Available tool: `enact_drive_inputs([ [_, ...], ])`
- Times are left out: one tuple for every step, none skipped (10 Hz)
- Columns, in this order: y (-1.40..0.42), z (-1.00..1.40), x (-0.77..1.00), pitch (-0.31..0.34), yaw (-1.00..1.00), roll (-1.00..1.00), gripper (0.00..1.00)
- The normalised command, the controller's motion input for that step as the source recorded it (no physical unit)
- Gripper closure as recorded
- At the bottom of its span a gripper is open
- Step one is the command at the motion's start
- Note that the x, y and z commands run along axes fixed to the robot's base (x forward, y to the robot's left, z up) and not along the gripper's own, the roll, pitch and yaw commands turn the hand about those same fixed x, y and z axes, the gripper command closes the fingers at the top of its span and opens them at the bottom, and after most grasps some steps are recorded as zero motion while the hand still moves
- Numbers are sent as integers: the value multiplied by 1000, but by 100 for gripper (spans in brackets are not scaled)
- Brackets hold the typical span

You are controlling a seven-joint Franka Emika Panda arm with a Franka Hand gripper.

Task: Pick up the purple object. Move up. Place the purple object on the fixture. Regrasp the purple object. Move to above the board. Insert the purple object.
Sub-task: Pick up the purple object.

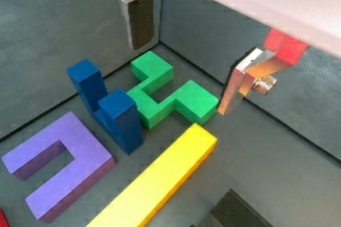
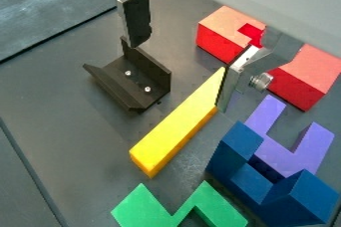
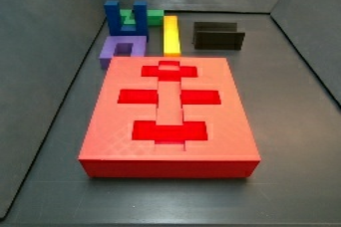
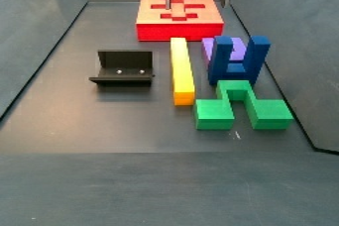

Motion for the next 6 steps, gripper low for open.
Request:
enact_drive_inputs([
  [0,-69,0,-36,0,-10,0],
  [0,0,-29,0,0,0,0],
  [-411,-137,0,0,-60,83,0],
  [-791,-271,46,0,0,207,0],
  [-843,-231,211,59,0,284,0],
  [-843,-200,137,61,0,306,0],
])
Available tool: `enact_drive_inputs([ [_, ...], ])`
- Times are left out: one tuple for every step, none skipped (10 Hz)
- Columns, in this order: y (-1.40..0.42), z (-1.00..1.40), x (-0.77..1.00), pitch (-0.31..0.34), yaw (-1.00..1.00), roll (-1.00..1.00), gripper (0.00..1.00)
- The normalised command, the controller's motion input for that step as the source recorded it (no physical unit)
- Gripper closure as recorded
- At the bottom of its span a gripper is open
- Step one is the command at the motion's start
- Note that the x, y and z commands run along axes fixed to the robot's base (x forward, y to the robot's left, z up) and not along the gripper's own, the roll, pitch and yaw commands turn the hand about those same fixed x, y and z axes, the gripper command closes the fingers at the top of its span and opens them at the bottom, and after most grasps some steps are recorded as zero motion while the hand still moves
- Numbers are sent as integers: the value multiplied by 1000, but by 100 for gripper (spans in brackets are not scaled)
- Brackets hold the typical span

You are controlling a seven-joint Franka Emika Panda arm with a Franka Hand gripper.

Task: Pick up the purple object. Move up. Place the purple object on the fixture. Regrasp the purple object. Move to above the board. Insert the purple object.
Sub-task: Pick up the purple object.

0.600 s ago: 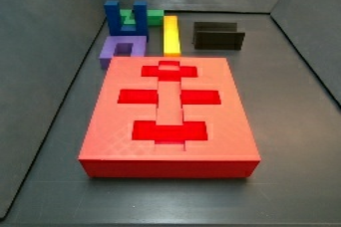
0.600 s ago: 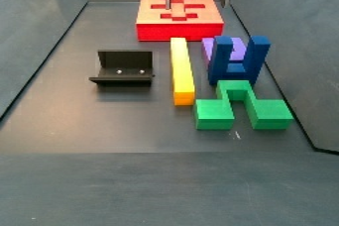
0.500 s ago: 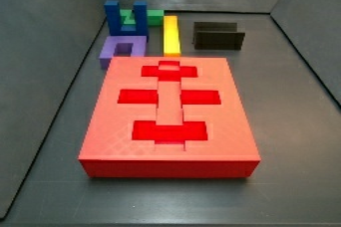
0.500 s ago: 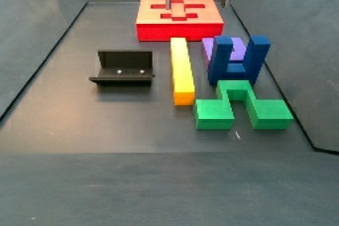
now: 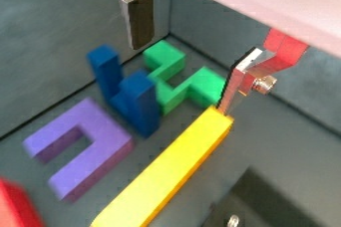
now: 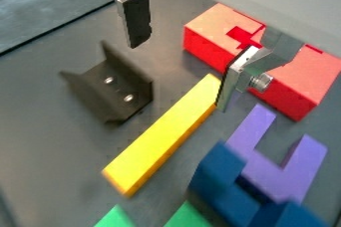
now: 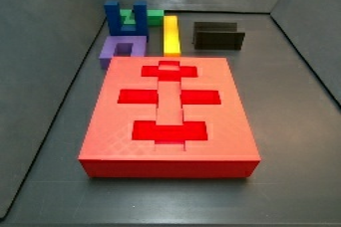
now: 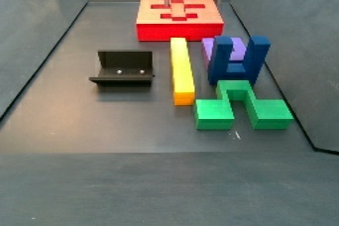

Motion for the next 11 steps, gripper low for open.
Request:
enact_drive_inputs([
  [-831,-189,86,21,0,253,0],
  [-860,-277,-11,-26,91,200,0],
  [-729,-343,-320,-196,157,39,0],
  [-600,-329,-449,-246,220,0,0],
  [-437,-477,-503,-280,206,0,0],
  [-294,-386,-397,-164,123,0,0],
  [-123,-329,-269,-147,109,-13,0],
  [-43,-357,-240,-100,9,-3,0],
  [-91,-326,-80,0,-37,7,0],
  [-94,-334,-137,0,-137,7,0],
  [-137,-254,-77,0,-40,10,0],
])
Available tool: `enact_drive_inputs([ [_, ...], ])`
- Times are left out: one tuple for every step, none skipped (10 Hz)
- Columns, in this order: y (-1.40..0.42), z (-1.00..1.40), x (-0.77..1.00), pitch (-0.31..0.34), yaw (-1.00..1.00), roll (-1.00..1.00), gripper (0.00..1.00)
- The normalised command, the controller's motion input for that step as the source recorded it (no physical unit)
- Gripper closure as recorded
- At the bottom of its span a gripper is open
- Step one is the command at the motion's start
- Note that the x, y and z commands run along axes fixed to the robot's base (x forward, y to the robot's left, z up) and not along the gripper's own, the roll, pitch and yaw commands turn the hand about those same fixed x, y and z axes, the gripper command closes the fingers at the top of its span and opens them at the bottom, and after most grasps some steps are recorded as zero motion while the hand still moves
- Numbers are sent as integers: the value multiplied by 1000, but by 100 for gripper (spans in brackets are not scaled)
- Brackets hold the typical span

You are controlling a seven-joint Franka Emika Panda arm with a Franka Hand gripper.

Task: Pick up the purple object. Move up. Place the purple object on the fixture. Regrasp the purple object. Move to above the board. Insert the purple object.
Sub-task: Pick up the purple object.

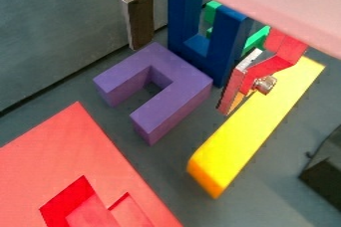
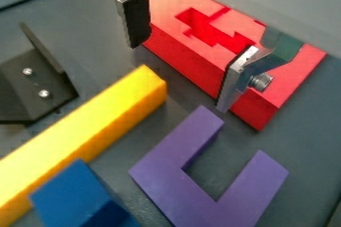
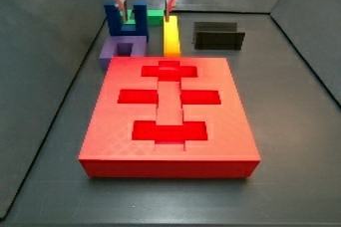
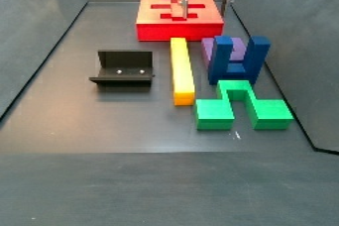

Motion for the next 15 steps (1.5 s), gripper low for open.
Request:
enact_drive_inputs([
  [-134,-206,37,0,0,0,0],
  [-177,-314,0,0,0,0,0],
  [-143,-446,0,0,0,0,0],
  [-126,-423,0,0,0,0,0],
  [-109,-491,-26,11,-20,0,0],
  [-80,-446,-60,23,-74,1,0],
  [-17,-369,-71,43,-71,0,0],
  [-43,-309,-123,86,-140,24,0],
  [-43,-151,-291,61,-74,0,0],
  [-34,0,-249,0,0,0,0],
  [-23,-54,-143,0,0,0,0],
  [-3,-106,-23,0,0,0,0],
  [0,-231,0,0,0,0,0],
  [0,-294,0,0,0,0,0],
  [0,-274,0,0,0,0,0],
])
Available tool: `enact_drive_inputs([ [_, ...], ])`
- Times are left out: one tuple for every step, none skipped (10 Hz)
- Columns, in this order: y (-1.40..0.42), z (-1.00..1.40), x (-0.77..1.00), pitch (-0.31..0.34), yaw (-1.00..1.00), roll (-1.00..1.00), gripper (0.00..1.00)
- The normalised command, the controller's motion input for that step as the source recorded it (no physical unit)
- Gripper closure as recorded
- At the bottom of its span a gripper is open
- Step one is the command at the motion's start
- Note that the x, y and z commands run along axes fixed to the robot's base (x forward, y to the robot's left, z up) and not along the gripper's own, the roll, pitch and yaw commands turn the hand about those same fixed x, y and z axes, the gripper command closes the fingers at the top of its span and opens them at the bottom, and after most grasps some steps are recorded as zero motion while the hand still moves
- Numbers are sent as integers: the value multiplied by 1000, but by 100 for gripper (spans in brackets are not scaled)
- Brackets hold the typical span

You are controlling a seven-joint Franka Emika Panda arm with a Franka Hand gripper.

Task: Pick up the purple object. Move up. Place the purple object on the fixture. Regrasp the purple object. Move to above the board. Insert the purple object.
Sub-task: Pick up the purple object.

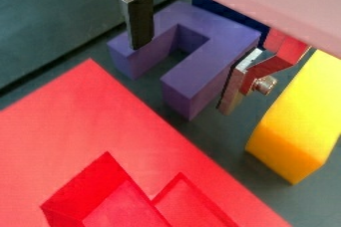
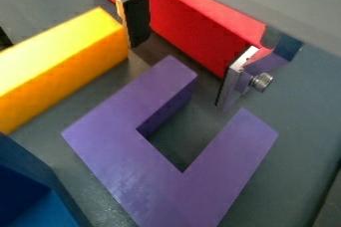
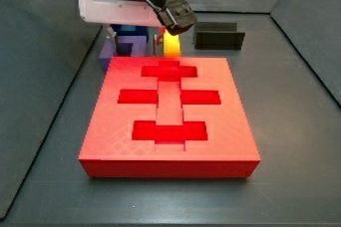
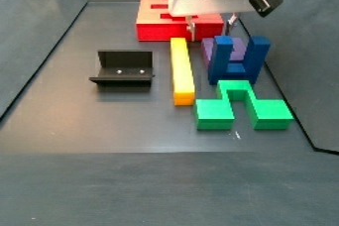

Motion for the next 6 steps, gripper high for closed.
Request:
enact_drive_inputs([
  [0,-237,-14,0,0,0,0],
  [0,-206,-31,0,0,0,0],
  [0,-151,-11,0,0,0,0],
  [0,-126,0,0,0,0,0],
  [0,-154,0,0,0,0,0],
  [63,-217,71,33,0,11,0],
])
